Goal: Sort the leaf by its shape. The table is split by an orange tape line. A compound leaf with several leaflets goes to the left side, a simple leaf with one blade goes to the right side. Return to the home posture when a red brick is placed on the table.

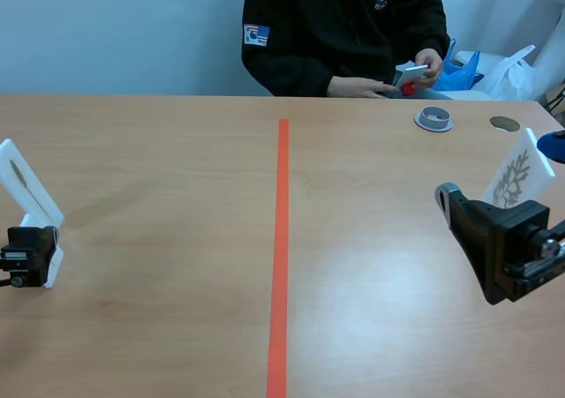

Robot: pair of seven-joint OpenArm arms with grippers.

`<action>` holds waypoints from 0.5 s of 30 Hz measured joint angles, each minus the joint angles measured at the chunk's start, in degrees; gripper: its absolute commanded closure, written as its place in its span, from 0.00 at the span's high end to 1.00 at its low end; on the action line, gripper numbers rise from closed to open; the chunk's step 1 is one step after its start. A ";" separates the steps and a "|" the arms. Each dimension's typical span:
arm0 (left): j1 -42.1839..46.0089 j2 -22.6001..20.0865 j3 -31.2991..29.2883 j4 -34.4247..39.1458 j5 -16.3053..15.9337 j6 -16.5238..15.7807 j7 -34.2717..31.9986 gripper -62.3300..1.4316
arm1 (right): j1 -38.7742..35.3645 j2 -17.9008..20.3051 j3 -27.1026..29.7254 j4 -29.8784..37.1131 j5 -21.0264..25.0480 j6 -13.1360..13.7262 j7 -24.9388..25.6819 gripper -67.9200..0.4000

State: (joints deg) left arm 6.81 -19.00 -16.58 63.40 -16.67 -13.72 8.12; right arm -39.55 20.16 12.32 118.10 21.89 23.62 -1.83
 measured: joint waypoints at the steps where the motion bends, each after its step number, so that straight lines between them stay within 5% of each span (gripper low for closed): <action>1: 0.92 -0.24 0.02 1.57 0.09 0.00 0.44 1.00 | 0.00 0.00 0.00 0.00 0.00 0.00 0.00 1.00; 6: 7.72 -0.83 0.02 11.67 0.00 -1.75 0.31 1.00 | 0.00 0.00 0.00 0.00 0.00 -0.02 0.00 1.00; 15: 21.44 -0.85 0.00 32.04 -7.30 -10.16 5.90 1.00 | 0.00 0.00 0.00 0.00 0.00 -0.02 0.00 1.00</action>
State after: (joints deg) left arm 28.25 -19.86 -16.58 95.44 -23.97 -23.88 14.02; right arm -39.55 20.16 12.32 118.10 21.89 23.59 -1.83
